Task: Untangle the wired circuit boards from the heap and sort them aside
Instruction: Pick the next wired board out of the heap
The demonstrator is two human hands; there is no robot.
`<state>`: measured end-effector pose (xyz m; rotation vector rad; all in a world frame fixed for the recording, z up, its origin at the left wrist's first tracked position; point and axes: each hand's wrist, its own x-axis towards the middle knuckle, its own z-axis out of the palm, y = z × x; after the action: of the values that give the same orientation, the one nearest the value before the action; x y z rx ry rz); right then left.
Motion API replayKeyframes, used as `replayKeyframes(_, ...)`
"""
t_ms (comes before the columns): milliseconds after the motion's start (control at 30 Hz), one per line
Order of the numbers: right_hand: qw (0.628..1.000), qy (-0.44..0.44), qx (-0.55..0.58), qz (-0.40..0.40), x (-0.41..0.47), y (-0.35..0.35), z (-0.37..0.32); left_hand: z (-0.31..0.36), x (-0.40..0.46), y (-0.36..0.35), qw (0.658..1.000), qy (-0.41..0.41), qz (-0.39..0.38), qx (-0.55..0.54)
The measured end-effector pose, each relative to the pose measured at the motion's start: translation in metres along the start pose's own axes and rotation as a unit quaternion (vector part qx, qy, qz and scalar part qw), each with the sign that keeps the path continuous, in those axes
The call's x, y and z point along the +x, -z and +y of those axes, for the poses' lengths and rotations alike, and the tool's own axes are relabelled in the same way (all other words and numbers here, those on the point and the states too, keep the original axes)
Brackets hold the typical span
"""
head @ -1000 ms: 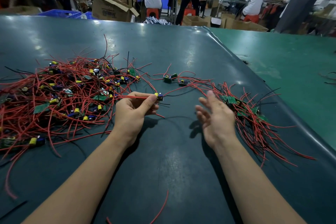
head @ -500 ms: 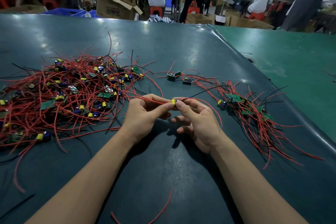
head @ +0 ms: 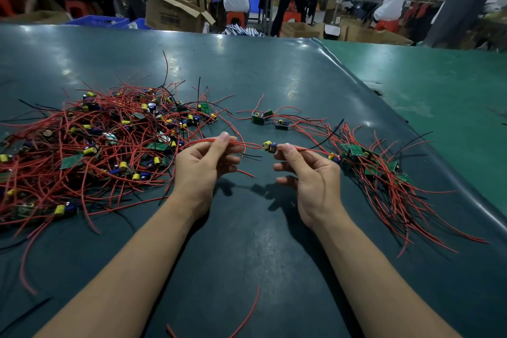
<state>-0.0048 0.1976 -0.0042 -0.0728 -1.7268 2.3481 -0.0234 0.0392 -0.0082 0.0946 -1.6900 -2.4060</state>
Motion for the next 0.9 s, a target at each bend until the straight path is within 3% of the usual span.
replayKeyframes(267,0.999,0.046,0.01,0.015,0.002,0.001,0.002,0.004,0.009,0.007,0.991,-0.022,0.123,-0.057)
replayKeyframes(400,0.992,0.03,0.081,0.09,0.007,0.008,-0.003,0.008,0.009,0.009,0.982,-0.006,0.158,-0.098)
replayKeyframes(500,0.989,-0.001,0.118,0.092,0.008,0.01,-0.004,0.006,-0.004,0.0,0.998,-0.01,0.055,0.001)
replayKeyframes(567,0.995,-0.012,0.089,0.036,0.005,0.008,-0.002,0.002,-0.015,-0.009,0.994,-0.006,-0.075,0.078)
replayKeyframes(633,0.999,-0.022,0.023,-0.031,0.001,0.004,-0.001,0.0,-0.019,-0.013,0.981,-0.016,-0.144,0.131)
replayKeyframes(767,0.994,-0.009,-0.076,-0.076,-0.003,0.0,0.002,0.0,-0.014,-0.009,0.986,-0.026,-0.12,0.115)
replayKeyframes(900,0.997,-0.049,-0.026,-0.048,-0.001,-0.001,0.002,-0.001,-0.013,-0.007,0.988,-0.002,-0.126,0.094)
